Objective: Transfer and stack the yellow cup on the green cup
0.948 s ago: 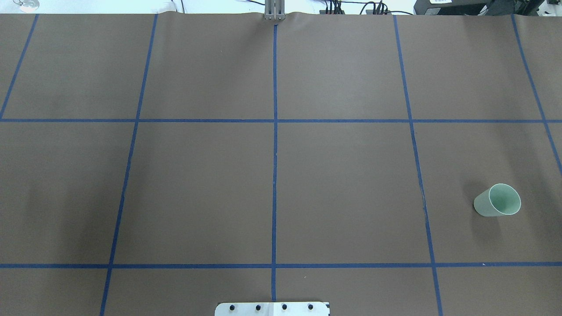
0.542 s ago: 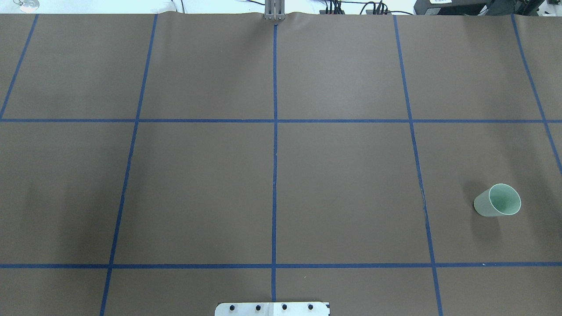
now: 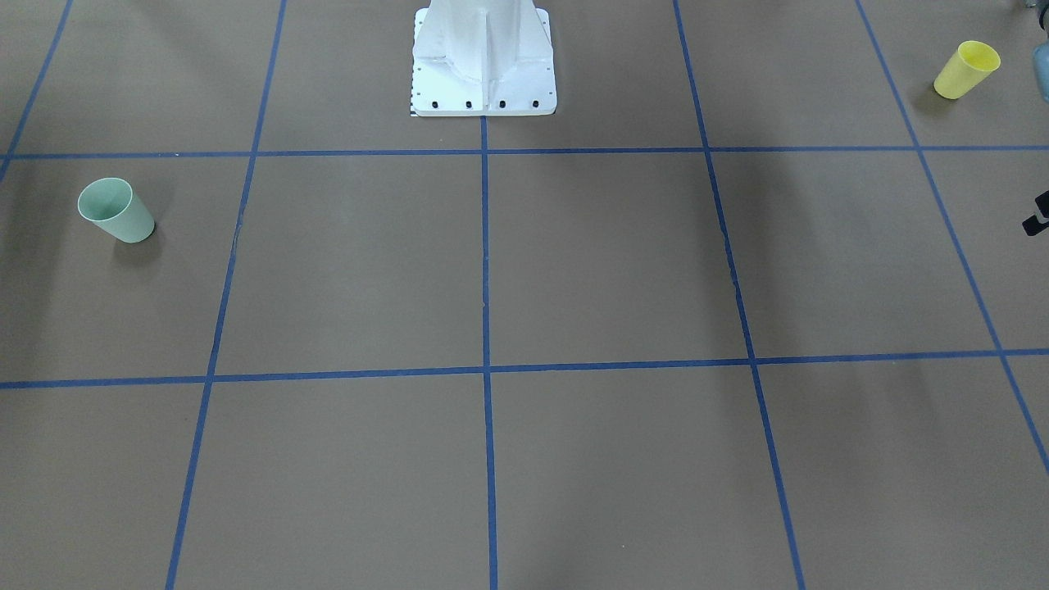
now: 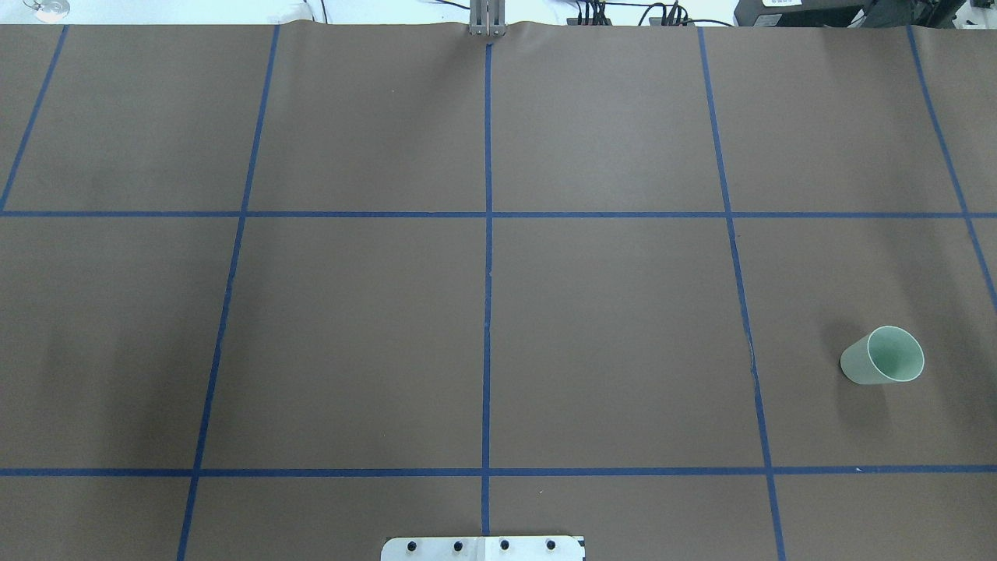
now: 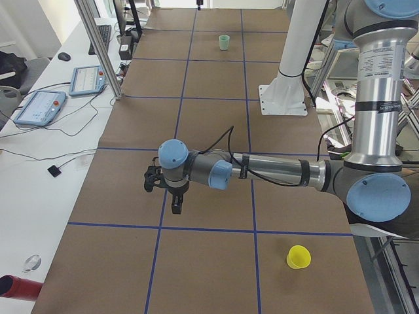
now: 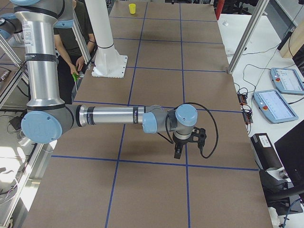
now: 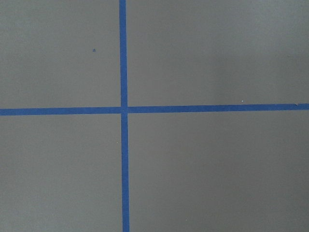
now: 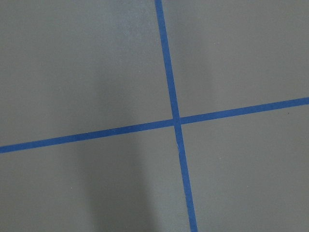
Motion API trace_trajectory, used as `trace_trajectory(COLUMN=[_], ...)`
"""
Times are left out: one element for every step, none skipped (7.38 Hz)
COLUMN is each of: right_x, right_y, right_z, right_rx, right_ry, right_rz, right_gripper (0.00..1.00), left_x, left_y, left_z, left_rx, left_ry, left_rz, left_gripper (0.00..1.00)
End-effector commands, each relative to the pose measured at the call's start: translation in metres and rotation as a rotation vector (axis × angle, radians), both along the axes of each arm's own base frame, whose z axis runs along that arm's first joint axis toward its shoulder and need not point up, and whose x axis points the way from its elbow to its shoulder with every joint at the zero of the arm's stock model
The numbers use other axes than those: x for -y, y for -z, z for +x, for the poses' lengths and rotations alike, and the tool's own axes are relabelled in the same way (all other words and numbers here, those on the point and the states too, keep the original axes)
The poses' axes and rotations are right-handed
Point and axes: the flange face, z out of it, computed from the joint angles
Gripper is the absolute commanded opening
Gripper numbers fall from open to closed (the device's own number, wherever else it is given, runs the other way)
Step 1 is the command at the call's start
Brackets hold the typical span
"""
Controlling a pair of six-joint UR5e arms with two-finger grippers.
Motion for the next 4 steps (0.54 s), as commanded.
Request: trace_trajectory(right_x=[0.0005,0.001,0.0018,-0.0002], right_y=[0.0017,0.0022,0.0029,-0.0006], right_z=[-0.0003,-0.0004,-0.0007,-0.0006], right_rx=[0.005,0.007,0.01,0.01], right_ry=[-0.001,0.001,0.005,0.004], right_rz=[0.011,0.021,0.041,0.035], right_gripper=[1.0,1.0,1.0,1.0], left_x=[0.0005,0.0005,0.0006,0.0007], left_y=[0.0012,0.0021,0.0038,0.0034], left_z=[0.001,0.0011,0.0011,0.0064], left_rx=[-0.001,-0.003,-0.004,-0.004], left_ry=[0.003,0.003,0.004,-0.007], left_rz=[-0.003,-0.002,0.001,0.003], left_gripper=[1.0,1.0,1.0,1.0])
